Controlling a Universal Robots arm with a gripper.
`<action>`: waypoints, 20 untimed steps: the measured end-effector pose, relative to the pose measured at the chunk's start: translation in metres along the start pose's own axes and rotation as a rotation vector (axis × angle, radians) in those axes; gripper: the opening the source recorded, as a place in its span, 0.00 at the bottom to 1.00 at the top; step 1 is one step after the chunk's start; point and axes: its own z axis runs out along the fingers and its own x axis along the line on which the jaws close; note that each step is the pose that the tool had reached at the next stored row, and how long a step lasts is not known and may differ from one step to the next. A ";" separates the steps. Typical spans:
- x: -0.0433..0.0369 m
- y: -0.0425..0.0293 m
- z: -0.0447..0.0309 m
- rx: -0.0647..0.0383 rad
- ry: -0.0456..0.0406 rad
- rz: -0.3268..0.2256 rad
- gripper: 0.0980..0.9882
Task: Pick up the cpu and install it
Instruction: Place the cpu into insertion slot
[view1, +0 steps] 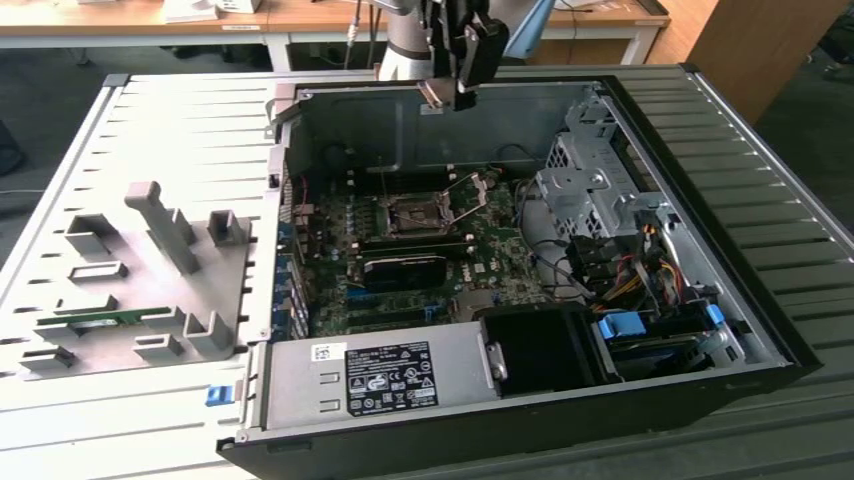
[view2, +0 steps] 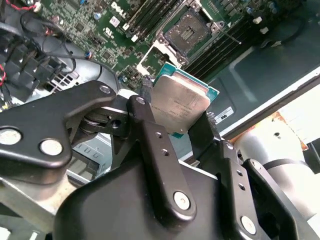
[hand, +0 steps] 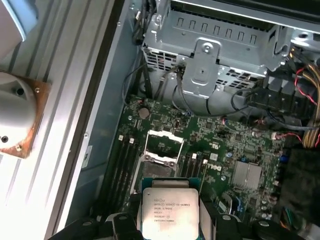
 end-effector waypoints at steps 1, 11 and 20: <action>0.0000 0.0000 0.0000 0.004 0.0005 0.008 0.50; 0.0000 -0.0005 0.0067 0.011 -0.0067 0.140 0.50; 0.0022 -0.0044 0.0151 0.008 -0.0121 0.207 0.50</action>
